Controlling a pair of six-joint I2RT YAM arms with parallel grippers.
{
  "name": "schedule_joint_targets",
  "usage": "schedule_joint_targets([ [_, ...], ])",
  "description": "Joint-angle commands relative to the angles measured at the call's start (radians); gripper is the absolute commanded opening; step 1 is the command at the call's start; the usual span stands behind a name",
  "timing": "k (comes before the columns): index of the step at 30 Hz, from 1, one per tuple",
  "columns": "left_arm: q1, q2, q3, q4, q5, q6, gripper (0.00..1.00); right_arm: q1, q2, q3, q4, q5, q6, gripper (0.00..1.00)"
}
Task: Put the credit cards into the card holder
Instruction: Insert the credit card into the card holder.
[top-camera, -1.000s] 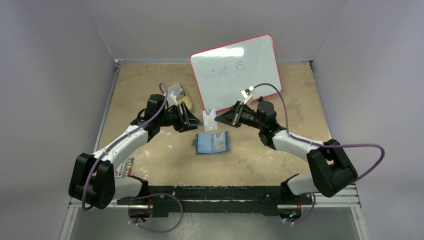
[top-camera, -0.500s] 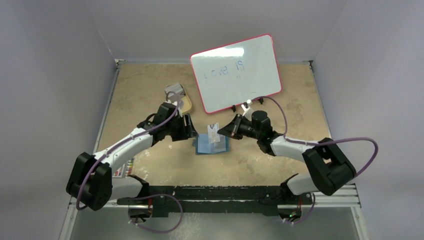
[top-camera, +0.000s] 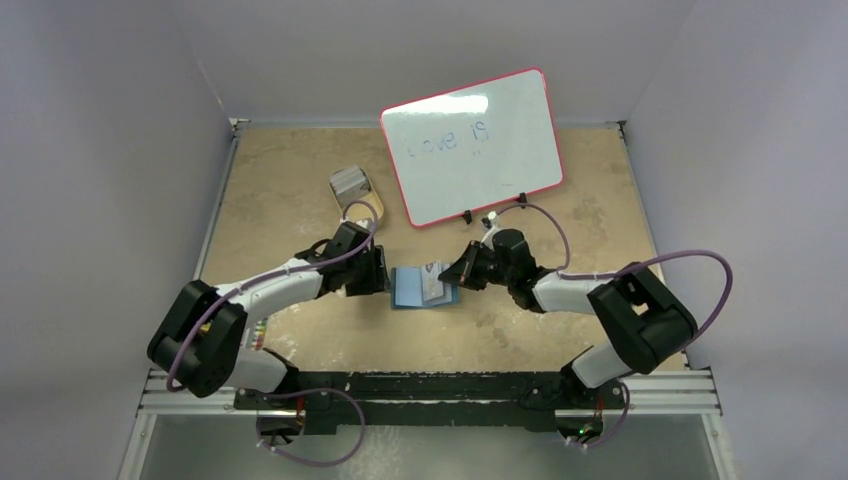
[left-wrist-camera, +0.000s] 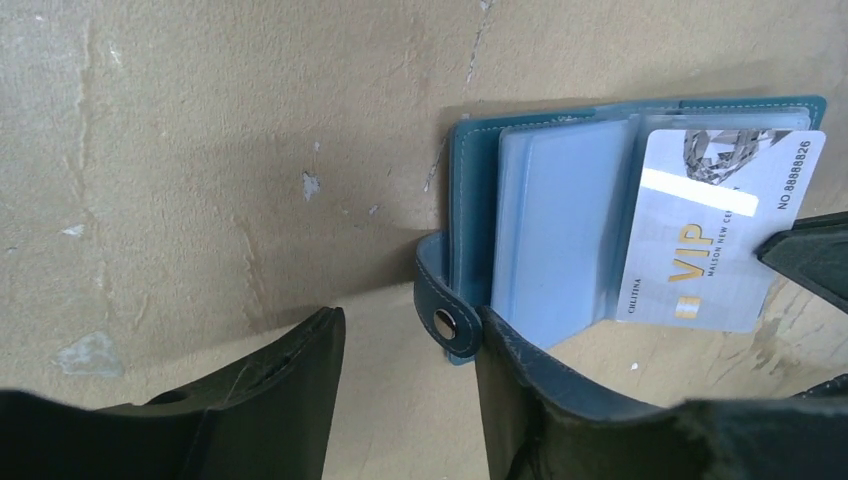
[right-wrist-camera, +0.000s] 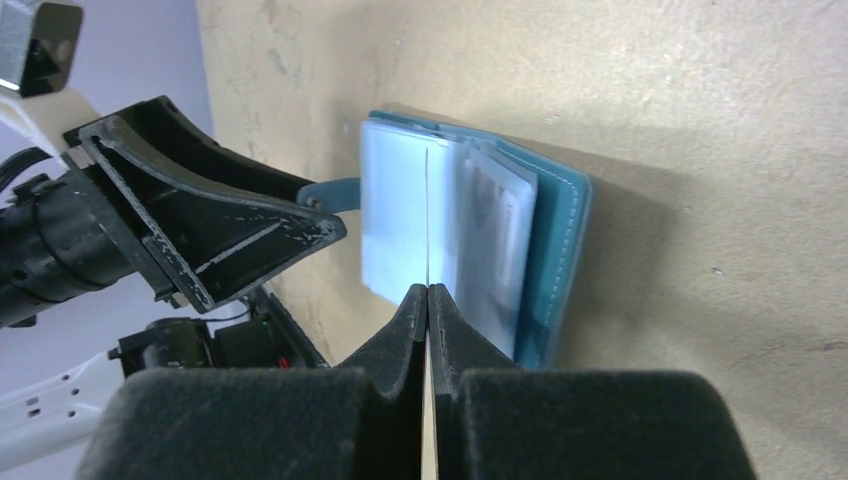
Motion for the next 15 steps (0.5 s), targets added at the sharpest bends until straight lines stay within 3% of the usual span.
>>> schedule_joint_targets([
  [1,-0.003,0.012,-0.024,0.084,-0.023,0.018,0.46,0.004,0.002,-0.011,-0.005,0.031,-0.030,0.00],
  [9,-0.003,0.043,-0.037,0.117,-0.015,0.014,0.35,0.004,0.017,-0.018,-0.038,0.033,-0.038,0.00],
  [15,-0.003,0.051,-0.052,0.130,-0.018,0.006,0.08,0.004,0.038,-0.017,-0.027,0.040,-0.040,0.00],
])
